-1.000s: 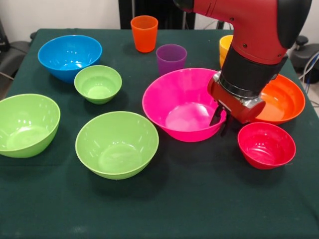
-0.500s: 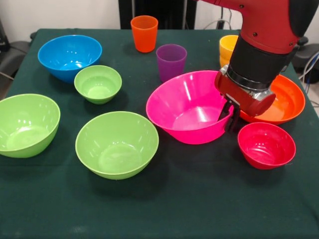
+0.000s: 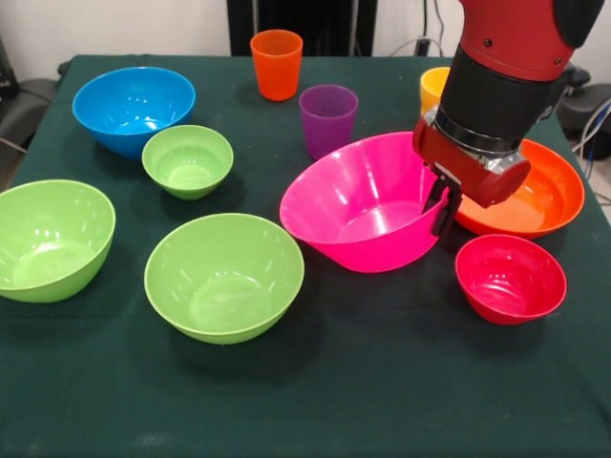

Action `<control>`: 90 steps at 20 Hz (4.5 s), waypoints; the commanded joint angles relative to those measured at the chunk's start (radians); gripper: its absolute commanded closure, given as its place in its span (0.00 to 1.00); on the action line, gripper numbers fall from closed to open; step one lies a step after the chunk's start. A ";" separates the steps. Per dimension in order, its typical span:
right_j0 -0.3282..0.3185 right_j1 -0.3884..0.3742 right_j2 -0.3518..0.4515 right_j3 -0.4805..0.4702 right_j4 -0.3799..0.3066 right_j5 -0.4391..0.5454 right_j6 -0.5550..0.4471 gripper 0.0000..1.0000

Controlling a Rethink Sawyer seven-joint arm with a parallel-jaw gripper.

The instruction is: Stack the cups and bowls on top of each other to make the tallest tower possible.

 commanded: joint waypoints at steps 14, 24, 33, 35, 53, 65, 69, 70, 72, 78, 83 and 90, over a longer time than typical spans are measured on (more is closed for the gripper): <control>0.011 -0.039 0.130 0.137 0.015 -0.005 0.131 1.00; 0.015 -0.061 0.145 0.142 0.044 -0.018 0.150 1.00; -0.006 -0.071 0.157 0.155 0.049 -0.039 0.118 1.00; -0.015 -0.079 0.163 0.165 0.048 -0.048 0.106 1.00; -0.020 -0.155 0.142 0.196 0.015 0.004 0.064 1.00; -0.012 -0.147 0.117 0.186 -0.019 -0.006 0.052 1.00; -0.019 -0.154 0.124 0.194 -0.015 -0.012 0.049 1.00; -0.016 -0.154 0.122 0.193 -0.015 -0.016 0.053 1.00; -0.016 -0.157 0.126 0.195 -0.006 -0.019 0.061 1.00; -0.016 -0.176 0.129 0.192 0.013 0.035 0.079 1.00; -0.026 -0.197 0.143 0.197 0.019 0.069 0.065 1.00; -0.009 -0.197 0.111 0.200 -0.012 0.050 0.064 1.00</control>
